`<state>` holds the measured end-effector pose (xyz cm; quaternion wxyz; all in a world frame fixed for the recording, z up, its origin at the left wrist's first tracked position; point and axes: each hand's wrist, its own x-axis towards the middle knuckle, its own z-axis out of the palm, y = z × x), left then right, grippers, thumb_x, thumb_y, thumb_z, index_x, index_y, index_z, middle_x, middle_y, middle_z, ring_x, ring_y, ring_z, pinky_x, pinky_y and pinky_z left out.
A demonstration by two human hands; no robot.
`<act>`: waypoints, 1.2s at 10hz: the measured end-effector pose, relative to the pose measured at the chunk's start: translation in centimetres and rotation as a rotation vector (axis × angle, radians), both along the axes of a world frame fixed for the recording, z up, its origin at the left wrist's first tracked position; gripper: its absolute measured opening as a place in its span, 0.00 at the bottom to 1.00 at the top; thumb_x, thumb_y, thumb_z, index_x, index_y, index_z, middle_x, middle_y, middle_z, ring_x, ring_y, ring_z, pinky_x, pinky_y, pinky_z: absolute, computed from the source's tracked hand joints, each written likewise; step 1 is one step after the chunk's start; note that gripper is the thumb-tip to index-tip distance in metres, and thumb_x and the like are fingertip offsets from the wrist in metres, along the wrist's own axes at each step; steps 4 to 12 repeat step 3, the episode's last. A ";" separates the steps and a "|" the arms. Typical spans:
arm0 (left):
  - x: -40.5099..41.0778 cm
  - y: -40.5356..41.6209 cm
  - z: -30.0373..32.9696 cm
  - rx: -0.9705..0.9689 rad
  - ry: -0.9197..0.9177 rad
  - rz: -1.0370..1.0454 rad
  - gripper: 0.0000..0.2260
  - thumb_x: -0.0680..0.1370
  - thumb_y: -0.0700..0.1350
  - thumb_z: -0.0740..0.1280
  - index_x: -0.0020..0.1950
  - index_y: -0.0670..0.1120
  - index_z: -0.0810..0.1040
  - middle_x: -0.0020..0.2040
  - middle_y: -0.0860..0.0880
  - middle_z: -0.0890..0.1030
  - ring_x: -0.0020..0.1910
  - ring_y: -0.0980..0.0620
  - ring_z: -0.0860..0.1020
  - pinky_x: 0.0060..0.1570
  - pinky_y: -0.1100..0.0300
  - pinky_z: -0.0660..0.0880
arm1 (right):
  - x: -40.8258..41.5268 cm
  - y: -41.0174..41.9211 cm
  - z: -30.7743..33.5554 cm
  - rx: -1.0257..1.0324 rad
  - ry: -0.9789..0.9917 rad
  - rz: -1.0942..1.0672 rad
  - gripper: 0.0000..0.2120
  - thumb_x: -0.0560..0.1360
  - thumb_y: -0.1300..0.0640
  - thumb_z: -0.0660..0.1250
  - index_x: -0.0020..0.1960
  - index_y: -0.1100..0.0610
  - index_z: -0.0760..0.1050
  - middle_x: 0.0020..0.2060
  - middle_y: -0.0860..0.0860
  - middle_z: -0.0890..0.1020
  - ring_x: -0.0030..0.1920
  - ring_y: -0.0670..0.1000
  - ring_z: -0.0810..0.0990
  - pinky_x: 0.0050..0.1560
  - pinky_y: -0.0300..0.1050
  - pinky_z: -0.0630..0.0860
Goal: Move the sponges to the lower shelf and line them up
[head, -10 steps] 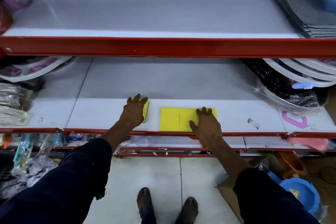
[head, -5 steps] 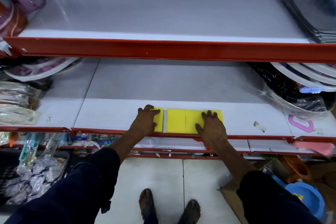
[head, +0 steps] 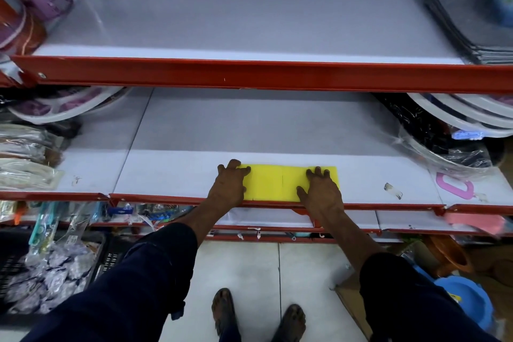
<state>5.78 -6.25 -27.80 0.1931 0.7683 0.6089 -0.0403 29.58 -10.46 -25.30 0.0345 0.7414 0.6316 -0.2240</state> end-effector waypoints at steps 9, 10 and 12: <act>0.5 -0.7 -0.2 0.003 0.059 -0.013 0.30 0.77 0.40 0.64 0.78 0.46 0.60 0.79 0.40 0.59 0.72 0.36 0.66 0.63 0.44 0.73 | -0.4 -0.3 0.3 0.017 -0.001 -0.002 0.31 0.82 0.47 0.59 0.79 0.60 0.55 0.80 0.59 0.56 0.80 0.61 0.52 0.78 0.56 0.61; 0.5 -0.7 -0.2 0.003 0.059 -0.013 0.30 0.77 0.40 0.64 0.78 0.46 0.60 0.79 0.40 0.59 0.72 0.36 0.66 0.63 0.44 0.73 | -0.4 -0.3 0.3 0.017 -0.001 -0.002 0.31 0.82 0.47 0.59 0.79 0.60 0.55 0.80 0.59 0.56 0.80 0.61 0.52 0.78 0.56 0.61; 0.5 -0.7 -0.2 0.003 0.059 -0.013 0.30 0.77 0.40 0.64 0.78 0.46 0.60 0.79 0.40 0.59 0.72 0.36 0.66 0.63 0.44 0.73 | -0.4 -0.3 0.3 0.017 -0.001 -0.002 0.31 0.82 0.47 0.59 0.79 0.60 0.55 0.80 0.59 0.56 0.80 0.61 0.52 0.78 0.56 0.61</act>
